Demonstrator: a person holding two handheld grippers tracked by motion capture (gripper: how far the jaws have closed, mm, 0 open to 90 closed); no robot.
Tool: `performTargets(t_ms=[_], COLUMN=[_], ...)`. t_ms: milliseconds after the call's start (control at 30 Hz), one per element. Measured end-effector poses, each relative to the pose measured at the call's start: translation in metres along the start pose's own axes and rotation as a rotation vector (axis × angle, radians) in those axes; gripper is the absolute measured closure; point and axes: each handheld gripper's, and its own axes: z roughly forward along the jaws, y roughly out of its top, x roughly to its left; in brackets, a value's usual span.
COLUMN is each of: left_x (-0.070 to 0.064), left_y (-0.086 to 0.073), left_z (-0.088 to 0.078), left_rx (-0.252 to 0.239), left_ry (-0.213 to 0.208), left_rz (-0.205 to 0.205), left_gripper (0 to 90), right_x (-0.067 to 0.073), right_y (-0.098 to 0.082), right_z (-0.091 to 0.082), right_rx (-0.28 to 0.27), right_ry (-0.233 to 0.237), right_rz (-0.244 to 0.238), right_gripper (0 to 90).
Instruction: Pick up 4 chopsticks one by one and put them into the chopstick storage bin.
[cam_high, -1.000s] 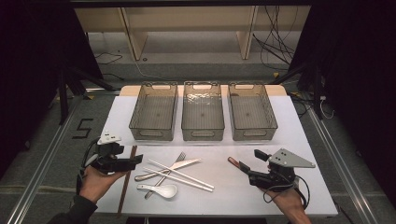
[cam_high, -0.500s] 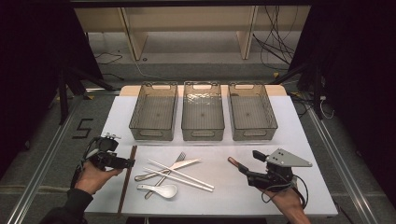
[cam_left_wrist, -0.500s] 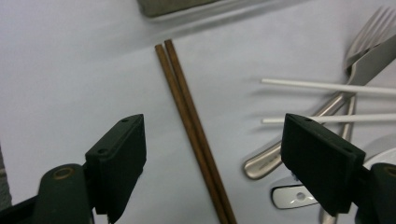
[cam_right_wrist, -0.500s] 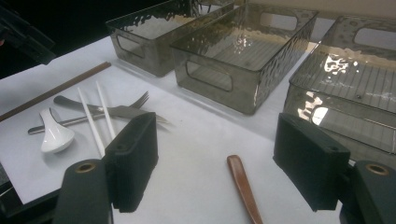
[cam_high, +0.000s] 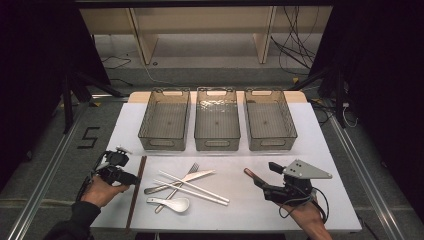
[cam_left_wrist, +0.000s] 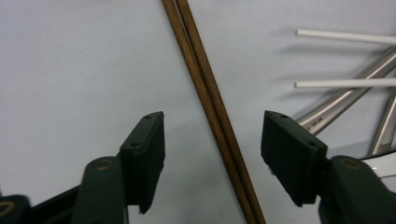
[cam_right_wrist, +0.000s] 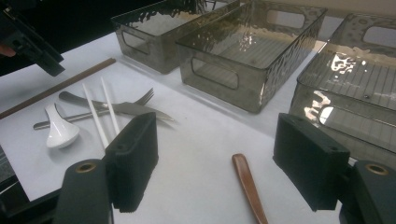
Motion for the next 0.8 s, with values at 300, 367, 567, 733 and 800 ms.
performTargets(t_ms=[300,367,567,733,800], left_x=[0.004,0.005,0.002,0.001,0.001], left_y=[-0.002,-0.002,-0.002,-0.002,-0.003], left_z=[0.01,0.011,0.015,0.018,0.018], left_rx=[0.059,0.068,0.087,0.097,0.098], left_ry=[0.013,0.012,0.011,0.029,0.028], left_rz=[0.004,0.002,0.015,0.032,0.03], left_gripper=[47.9,49.3,51.9,55.4,57.0], right_x=[0.003,0.003,0.003,0.003,0.003], right_y=[0.0,0.0,0.0,0.0,0.0], right_z=[0.002,0.002,0.002,0.003,0.003], right_rx=[0.012,0.011,0.011,0.012,0.013], right_ry=[0.009,0.01,0.013,0.016,0.017], right_rz=[-0.009,-0.009,-0.009,-0.009,-0.009], right_gripper=[31.7,31.7,31.9,32.0,32.0])
